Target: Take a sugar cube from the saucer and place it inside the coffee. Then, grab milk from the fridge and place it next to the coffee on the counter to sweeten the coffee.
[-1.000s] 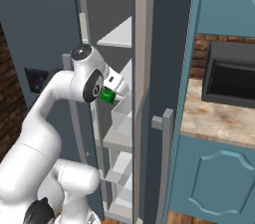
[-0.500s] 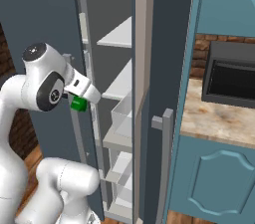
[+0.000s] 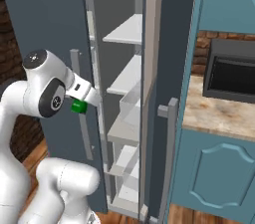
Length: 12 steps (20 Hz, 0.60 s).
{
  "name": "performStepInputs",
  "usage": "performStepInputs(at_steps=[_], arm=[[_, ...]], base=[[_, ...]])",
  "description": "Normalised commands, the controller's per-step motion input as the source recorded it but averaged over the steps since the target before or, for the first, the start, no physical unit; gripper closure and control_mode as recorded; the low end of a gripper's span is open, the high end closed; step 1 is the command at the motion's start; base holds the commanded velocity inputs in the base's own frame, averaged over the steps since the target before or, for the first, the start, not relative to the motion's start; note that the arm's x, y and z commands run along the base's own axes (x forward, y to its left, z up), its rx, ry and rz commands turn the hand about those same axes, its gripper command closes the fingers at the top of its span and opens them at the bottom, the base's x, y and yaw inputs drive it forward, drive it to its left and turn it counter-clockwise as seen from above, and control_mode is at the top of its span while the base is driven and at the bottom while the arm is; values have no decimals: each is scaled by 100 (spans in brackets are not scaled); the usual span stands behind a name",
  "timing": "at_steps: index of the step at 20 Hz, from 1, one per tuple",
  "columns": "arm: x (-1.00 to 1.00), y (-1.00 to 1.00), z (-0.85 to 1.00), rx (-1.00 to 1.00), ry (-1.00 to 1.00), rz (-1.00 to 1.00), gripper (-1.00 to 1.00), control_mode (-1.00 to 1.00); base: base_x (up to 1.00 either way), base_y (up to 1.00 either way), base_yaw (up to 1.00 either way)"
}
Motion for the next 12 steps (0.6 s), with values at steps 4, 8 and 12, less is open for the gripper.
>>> performStepInputs(at_steps=[4, 8, 12], arm=[[0, 0, 0, 0, 0, 0, 100, 100], [0, 0, 0, 0, 0, 0, 100, 100], [0, 0, 0, 0, 0, 0, 100, 100]], base=[[-100, 66, -7], [-100, 37, -46], [-55, 5, -79]])
